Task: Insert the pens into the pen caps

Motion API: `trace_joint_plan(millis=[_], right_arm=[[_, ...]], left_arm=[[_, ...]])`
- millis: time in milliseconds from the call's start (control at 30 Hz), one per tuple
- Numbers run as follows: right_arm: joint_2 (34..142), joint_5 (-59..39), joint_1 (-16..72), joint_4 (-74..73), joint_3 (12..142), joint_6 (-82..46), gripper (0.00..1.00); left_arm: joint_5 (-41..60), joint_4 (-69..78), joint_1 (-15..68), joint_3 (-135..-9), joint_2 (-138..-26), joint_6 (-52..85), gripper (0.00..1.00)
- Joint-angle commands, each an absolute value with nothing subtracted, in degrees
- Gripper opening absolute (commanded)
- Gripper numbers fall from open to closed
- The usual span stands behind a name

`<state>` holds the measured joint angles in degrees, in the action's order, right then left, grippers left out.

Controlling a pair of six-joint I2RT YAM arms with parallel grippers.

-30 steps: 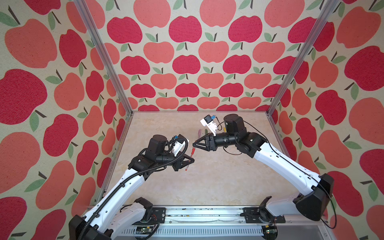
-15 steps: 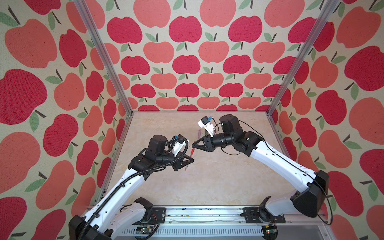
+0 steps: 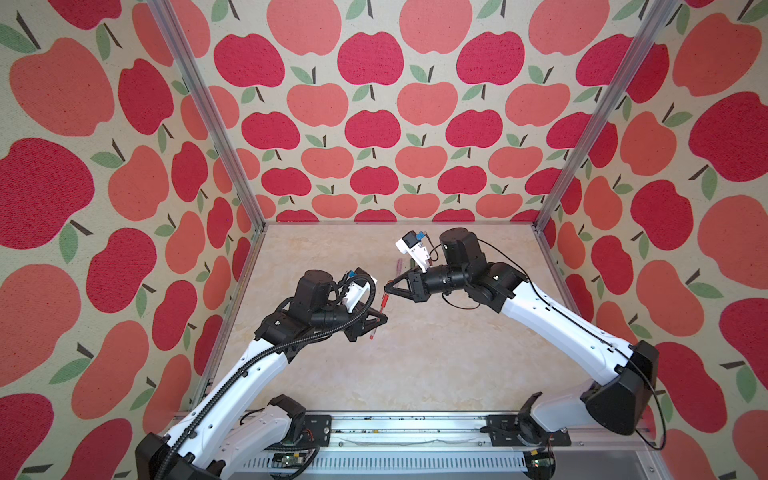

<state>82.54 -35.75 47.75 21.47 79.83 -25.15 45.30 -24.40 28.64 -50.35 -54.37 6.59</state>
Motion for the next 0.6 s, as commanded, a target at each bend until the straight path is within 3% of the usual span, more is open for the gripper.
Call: trace_joint_plan(millis=[0,567], right_arm=[[83.57,-37.65,49.13,22.72,80.51,-24.70,0.10],[85.78,-38.58,50.45,26.32,80.95,-23.40,0.09]], left_arm=[[43.71,-16.59,28.70,-50.53,-53.02,8.35,0.00],[42.88,-5.63,27.21,-58.20,-56.40,6.06,0.00]])
